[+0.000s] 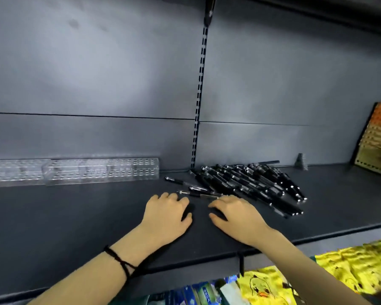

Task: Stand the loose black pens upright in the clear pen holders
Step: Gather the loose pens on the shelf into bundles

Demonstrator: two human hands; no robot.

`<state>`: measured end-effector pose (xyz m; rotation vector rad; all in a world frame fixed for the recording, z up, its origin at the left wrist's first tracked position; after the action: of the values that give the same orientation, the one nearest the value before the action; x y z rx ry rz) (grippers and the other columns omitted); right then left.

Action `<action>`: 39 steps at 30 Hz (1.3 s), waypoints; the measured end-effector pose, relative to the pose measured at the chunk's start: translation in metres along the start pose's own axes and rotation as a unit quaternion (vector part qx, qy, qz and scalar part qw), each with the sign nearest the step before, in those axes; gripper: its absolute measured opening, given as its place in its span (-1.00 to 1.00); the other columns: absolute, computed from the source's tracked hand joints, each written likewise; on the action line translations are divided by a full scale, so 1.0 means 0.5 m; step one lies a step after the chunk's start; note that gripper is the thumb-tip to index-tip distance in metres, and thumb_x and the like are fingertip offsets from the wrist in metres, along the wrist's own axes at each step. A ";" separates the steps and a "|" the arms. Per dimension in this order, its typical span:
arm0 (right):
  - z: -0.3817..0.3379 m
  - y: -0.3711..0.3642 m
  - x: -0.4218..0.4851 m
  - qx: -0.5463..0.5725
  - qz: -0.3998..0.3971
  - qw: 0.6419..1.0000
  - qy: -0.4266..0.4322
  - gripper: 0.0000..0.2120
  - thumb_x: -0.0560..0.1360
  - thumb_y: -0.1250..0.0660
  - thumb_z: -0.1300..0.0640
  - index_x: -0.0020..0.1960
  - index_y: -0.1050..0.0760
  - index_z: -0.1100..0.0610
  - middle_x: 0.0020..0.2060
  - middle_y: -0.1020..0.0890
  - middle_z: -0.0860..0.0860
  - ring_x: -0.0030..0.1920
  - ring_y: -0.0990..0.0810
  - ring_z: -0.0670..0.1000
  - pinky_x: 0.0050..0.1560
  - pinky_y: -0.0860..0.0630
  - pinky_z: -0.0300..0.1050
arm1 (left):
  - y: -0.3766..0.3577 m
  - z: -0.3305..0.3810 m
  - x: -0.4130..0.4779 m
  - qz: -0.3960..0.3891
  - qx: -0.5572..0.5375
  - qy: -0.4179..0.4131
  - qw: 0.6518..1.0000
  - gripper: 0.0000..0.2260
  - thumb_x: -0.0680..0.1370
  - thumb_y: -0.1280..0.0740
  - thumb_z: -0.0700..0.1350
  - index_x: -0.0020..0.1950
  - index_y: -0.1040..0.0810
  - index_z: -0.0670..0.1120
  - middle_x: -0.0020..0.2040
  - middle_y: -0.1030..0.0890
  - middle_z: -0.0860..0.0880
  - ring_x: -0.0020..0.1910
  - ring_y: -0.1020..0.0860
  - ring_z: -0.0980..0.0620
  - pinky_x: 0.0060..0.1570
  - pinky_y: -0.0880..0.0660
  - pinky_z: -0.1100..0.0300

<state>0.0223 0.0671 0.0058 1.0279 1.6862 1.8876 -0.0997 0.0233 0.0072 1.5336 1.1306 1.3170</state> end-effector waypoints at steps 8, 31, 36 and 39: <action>0.152 0.038 0.073 0.062 0.061 0.994 -0.063 -0.76 0.55 -0.28 -0.09 0.12 -0.54 0.01 -0.01 -0.56 -0.08 0.03 -0.54 -0.03 -0.12 -0.47 -0.14 | 0.024 0.010 0.106 0.051 0.008 0.032 0.998 -0.64 0.61 -0.08 0.16 0.30 -0.44 0.03 0.17 -0.54 0.02 0.21 -0.47 -0.01 0.17 -0.37 0.09; 0.193 -0.049 0.239 0.076 -0.190 0.976 -0.072 -0.61 0.33 -0.49 -0.20 -0.15 -0.47 0.08 -0.15 -0.58 -0.05 -0.09 -0.56 0.02 -0.04 -0.51 -0.08 | -0.067 -0.020 0.228 -0.015 -0.164 0.152 0.975 -0.63 0.54 -0.21 0.26 0.30 -0.45 0.17 0.25 -0.51 0.08 0.33 -0.40 0.03 0.31 -0.24 0.06; 0.176 -0.065 0.238 0.188 -0.228 0.954 -0.042 -0.73 0.41 -0.49 0.02 -0.19 -0.46 0.17 -0.37 -0.47 -0.02 -0.37 -0.45 -0.05 -0.33 -0.40 -0.20 | -0.061 -0.032 0.227 0.020 -0.202 0.161 0.966 -0.67 0.56 -0.24 0.20 0.29 -0.46 0.16 0.23 -0.53 0.09 0.30 -0.42 0.05 0.30 -0.26 0.09; 0.187 -0.068 0.235 0.249 -0.211 0.944 -0.046 -0.56 0.45 -0.46 0.10 -0.43 -0.25 0.09 -0.56 -0.30 -0.08 -0.55 -0.29 -0.10 -0.50 -0.26 -0.27 | -0.060 -0.045 0.226 0.063 -0.249 0.186 0.948 -0.75 0.55 -0.28 0.12 0.19 -0.51 0.07 0.13 -0.57 0.08 0.19 -0.49 0.03 0.22 -0.38 0.08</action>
<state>0.0099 0.2206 0.0024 0.8120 2.1754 1.1538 -0.1192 0.1404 0.0126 1.0211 0.8308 1.8661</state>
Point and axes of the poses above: each hand's wrist, its own x-axis towards the middle knuckle, its own y-axis out of the back of the hand, z = x × y, the point moved 10 cm from there along x, towards the middle knuckle
